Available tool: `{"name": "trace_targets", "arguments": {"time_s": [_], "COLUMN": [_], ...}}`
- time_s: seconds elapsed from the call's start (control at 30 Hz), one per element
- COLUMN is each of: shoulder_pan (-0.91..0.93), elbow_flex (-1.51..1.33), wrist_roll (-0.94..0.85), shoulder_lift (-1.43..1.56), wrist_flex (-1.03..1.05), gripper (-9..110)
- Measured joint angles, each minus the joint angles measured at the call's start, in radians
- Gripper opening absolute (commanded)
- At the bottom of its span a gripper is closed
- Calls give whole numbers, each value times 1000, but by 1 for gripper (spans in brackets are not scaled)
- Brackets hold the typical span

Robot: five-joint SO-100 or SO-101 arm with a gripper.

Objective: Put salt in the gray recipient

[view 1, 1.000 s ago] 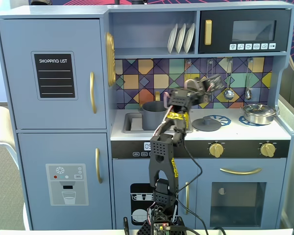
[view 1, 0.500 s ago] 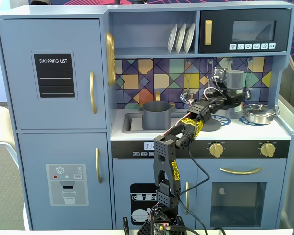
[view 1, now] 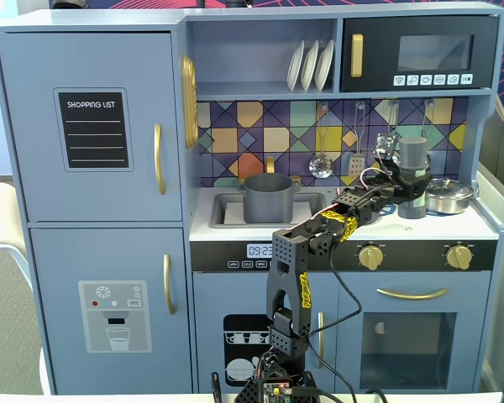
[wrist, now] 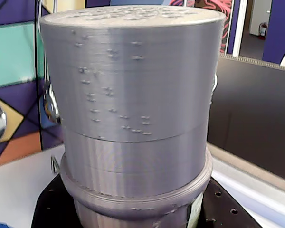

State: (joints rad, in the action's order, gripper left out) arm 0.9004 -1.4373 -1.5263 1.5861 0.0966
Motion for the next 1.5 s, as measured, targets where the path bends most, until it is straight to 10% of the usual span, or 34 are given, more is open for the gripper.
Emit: {"name": "trace_targets", "arguments": {"time_s": [0.6,1.03,1.37,1.5], "shoulder_pan": [-12,-18,46,71], "elbow_flex": [-173,-201,-307,-460], "wrist_roll": [17,51,28,-3], "shoulder_lift": [3,3,252,548], "wrist_flex": [-127,-101,104,436], "gripper": [0,51,44,18]}}
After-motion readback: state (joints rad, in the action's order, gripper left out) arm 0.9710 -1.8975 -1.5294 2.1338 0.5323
